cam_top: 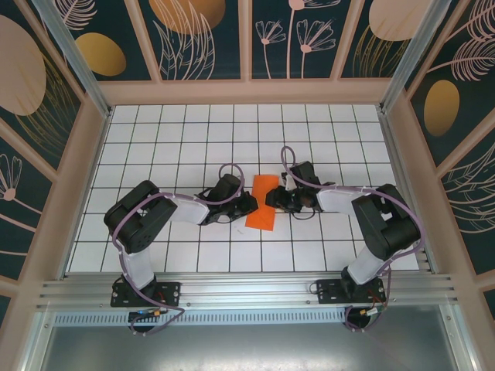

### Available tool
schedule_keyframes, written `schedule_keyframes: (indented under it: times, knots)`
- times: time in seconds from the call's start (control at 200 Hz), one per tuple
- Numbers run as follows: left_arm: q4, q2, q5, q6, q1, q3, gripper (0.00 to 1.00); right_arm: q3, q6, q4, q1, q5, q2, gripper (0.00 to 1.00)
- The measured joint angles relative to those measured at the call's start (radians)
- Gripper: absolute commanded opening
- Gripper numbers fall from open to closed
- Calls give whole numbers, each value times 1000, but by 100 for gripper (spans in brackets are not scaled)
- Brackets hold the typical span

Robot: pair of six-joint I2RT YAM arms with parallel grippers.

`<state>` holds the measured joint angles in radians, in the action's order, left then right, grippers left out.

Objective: Fold a paper plane with a square sheet of paper (pick it up from the middle)
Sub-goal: Turn over the paper at the center of the table.

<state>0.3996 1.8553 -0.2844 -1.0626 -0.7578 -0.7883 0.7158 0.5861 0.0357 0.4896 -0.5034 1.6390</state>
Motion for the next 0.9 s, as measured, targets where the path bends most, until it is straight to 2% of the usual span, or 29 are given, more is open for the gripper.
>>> schedule_keyframes:
  times: [0.18, 0.48, 0.606, 0.751, 0.901]
  knots:
    - [1, 0, 0, -4, 0, 0, 13, -55, -4, 55, -4, -55, -8, 39]
    - [11, 0, -1, -27, 0, 1, 16, -99, -11, 94, -4, -90, -36, 14]
    - [16, -15, 3, -39, 0, 10, 24, -100, -11, 89, -4, -86, -75, 8]
    - [16, -101, 37, -47, 0, 44, 34, -82, -33, 14, -3, -33, -142, 5]
    - [14, -266, 142, -49, -1, 85, 38, 51, -103, -223, 6, 140, -207, 5]
